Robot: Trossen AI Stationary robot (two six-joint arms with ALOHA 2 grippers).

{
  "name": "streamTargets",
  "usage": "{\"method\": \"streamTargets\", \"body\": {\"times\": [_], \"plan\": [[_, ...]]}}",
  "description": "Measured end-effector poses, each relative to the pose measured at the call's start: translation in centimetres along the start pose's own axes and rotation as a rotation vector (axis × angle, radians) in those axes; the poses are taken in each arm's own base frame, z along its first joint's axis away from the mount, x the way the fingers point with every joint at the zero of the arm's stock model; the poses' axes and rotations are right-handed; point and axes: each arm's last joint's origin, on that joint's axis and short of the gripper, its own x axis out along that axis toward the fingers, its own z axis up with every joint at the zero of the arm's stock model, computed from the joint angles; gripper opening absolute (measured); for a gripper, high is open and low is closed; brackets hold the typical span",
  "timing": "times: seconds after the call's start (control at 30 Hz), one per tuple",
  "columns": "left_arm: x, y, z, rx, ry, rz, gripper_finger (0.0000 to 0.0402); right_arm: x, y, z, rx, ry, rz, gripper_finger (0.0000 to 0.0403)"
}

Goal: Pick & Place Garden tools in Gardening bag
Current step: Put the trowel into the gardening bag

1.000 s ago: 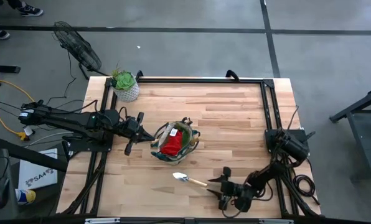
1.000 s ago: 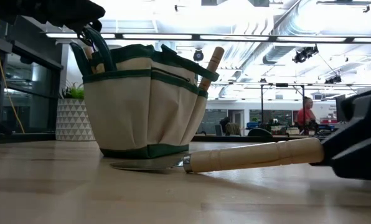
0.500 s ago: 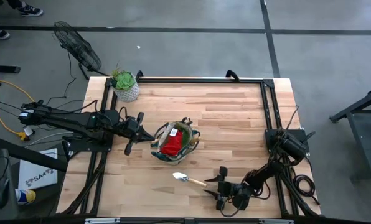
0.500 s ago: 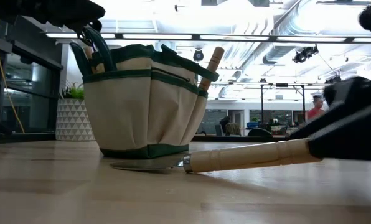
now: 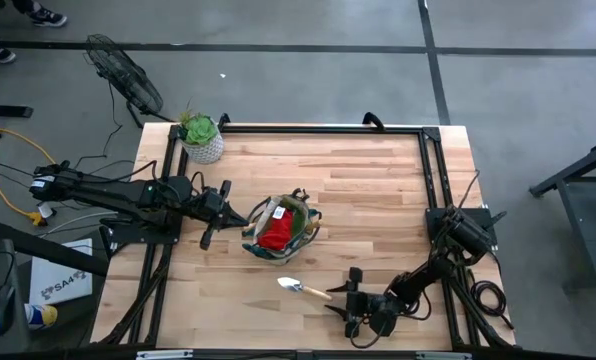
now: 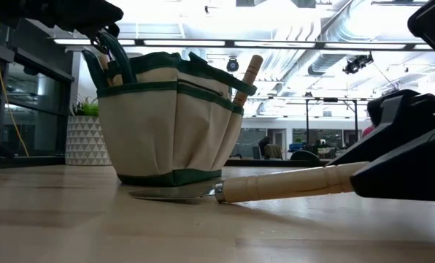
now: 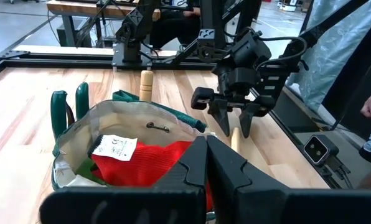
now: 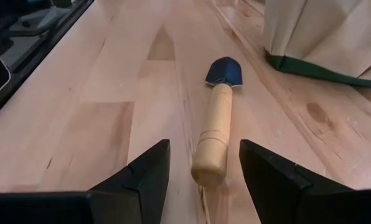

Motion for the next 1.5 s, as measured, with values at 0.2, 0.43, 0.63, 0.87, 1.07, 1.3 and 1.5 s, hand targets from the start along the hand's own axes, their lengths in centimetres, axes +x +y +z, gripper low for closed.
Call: {"method": "streamTargets", "body": {"times": [0.2, 0.43, 0.63, 0.87, 1.07, 1.3, 1.5], "plan": [[0.00, -0.01, 0.00, 0.000, 0.000, -0.001, 0.0000, 0.00, -0.06, -0.13, -0.012, 0.011, -0.003, 0.0181], [0.00, -0.01, 0.00, 0.000, 0.000, 0.000, 0.0000, 0.00, -0.06, -0.12, -0.011, 0.010, -0.003, 0.0149], [0.00, 0.00, 0.00, 0.000, 0.000, 0.000, 0.0000, 0.00, 0.02, -0.09, -0.007, 0.017, 0.020, 0.0121], [0.00, 0.00, 0.00, 0.000, 0.000, 0.000, 0.0000, 0.00, 0.01, -0.07, -0.006, 0.015, 0.017, 0.0100], [0.00, 0.00, 0.00, 0.000, 0.000, 0.000, 0.0000, 0.00, 0.01, -0.07, -0.005, 0.014, 0.015, 0.0085], [0.00, 0.00, 0.00, 0.000, 0.000, 0.000, 0.0000, -0.01, 0.08, 0.07, 0.007, 0.004, 0.020, 0.0070], [0.00, 0.00, 0.00, 0.000, 0.000, 0.000, 0.0000, 0.04, 0.22, 0.24, 0.012, -0.001, 0.022, 0.0069]]}}
